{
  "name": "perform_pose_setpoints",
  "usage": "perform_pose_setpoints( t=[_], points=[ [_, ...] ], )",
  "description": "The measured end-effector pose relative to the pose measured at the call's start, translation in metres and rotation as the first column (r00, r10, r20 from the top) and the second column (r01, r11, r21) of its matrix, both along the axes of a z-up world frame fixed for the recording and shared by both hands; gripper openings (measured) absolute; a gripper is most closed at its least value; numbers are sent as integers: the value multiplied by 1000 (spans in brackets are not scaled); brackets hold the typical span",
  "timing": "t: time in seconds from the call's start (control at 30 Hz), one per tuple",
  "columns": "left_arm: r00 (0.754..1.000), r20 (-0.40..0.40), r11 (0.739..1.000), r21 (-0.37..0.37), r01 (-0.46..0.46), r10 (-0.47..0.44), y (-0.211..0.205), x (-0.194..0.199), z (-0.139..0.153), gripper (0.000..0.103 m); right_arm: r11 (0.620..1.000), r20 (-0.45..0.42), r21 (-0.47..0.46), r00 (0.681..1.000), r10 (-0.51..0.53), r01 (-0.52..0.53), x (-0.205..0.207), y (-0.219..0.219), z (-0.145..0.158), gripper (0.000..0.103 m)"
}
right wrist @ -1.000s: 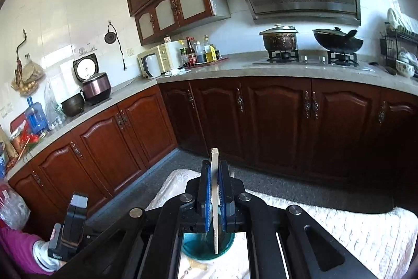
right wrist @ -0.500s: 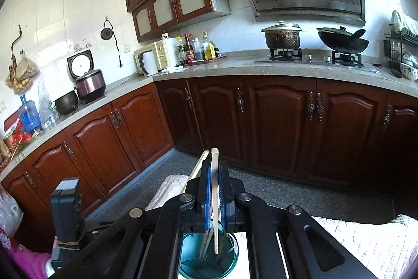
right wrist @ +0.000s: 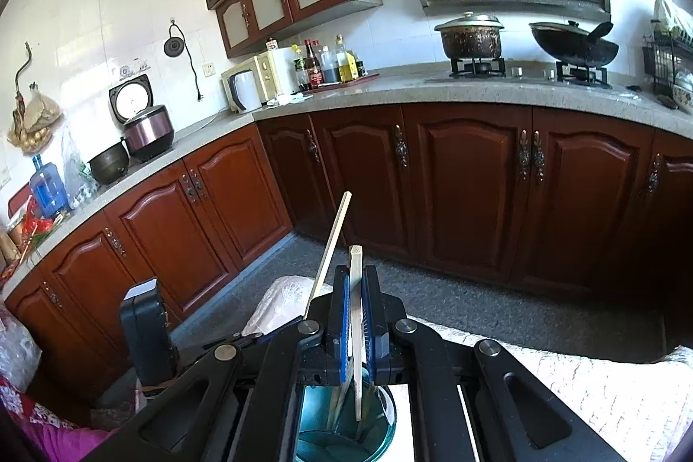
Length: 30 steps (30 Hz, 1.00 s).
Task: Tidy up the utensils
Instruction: 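Carry the chopstick over the holder with the left tool while the right tool carries its chopstick, then open the left tool to drop the chopstick in while the right tool releases its chopstick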
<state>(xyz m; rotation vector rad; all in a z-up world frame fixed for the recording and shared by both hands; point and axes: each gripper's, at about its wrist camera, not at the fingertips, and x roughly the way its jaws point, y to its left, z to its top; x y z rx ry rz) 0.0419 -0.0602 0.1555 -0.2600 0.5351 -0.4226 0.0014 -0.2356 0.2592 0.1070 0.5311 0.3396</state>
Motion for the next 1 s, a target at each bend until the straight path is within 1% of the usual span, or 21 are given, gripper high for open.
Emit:
perform_pose_setpoints(
  t=[0.23, 0.43, 0.57, 0.7, 0.8, 1.0],
  points=[
    [999, 32, 1000, -7, -17, 17, -4, 1, -13, 4, 999, -30, -25, 999, 30, -30, 6, 5, -13, 5],
    [999, 38, 999, 28, -21, 20, -12, -5, -27, 4, 999, -64, -22, 997, 45, -46, 12, 2, -23, 5],
    [999, 36, 999, 35, -25, 23, -13, -10, -34, 4, 999, -83, -14, 996, 45, -46, 16, 1, -30, 5],
    [998, 64, 998, 66, -23, 18, -14, -20, -36, 4, 999, -95, -17, 994, 50, -52, 17, 3, -35, 5],
    [998, 58, 998, 61, -17, 13, -11, -25, -36, 5, 998, -103, -18, 993, 51, -53, 17, 3, -37, 5],
    [999, 45, 996, 94, 11, -15, -10, -38, -38, 4, 999, -118, -13, 992, 51, -53, 17, 2, -42, 5]
  ],
)
